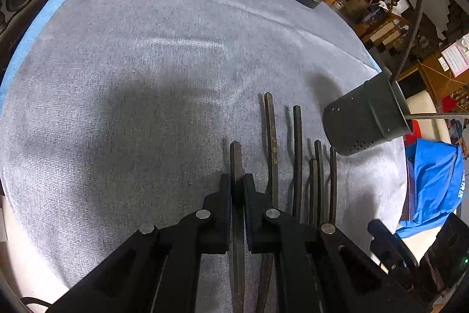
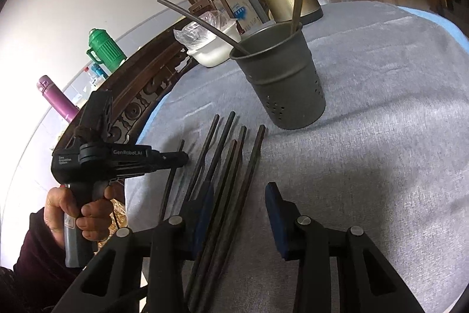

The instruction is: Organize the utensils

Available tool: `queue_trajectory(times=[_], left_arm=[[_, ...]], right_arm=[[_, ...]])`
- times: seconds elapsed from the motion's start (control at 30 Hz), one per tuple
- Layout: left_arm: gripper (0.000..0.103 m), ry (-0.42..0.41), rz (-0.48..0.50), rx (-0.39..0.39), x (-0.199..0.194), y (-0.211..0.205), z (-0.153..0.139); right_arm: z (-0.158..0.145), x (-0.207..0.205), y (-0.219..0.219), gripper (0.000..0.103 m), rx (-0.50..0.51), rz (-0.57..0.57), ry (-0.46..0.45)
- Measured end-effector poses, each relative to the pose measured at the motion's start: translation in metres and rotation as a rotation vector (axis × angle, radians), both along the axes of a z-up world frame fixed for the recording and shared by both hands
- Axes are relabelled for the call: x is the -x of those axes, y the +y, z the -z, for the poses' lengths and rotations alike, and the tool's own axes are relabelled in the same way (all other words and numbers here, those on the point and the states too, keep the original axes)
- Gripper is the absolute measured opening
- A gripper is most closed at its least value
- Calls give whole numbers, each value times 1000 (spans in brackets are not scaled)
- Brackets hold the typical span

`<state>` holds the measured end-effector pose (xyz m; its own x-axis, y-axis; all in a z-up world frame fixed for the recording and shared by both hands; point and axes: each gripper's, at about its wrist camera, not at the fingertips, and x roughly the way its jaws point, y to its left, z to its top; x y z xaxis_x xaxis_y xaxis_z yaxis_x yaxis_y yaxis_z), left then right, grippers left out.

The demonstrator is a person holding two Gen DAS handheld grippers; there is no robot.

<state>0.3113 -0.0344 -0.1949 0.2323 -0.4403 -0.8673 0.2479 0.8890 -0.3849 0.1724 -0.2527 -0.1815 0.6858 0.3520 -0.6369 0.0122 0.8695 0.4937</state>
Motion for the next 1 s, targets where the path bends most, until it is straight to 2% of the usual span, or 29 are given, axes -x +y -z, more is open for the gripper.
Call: queue_trajectory(times=[0.1,0.2,0.4,0.67,0.87,1.0], left_arm=[[8,7,3,9,-2,5,0],[8,7,6,10,-3,7,-2],[8,-13,29,-10,-3,2,-3],[8,-39,56,-28,1,-5,-1],[8,-43,69,-21,0,-7,0],[8,-35,77,-20,-2,-5,-1]], right_arm=[[1,-10,-1,36,27,10,32],[4,-22,0,27,49,11,67],[5,-45,7,24,97,2,103],[26,-69,26,17,143,-22,220],[25,-71,34,13,210,-45,227],[21,-72,40,12,297,-87,233]])
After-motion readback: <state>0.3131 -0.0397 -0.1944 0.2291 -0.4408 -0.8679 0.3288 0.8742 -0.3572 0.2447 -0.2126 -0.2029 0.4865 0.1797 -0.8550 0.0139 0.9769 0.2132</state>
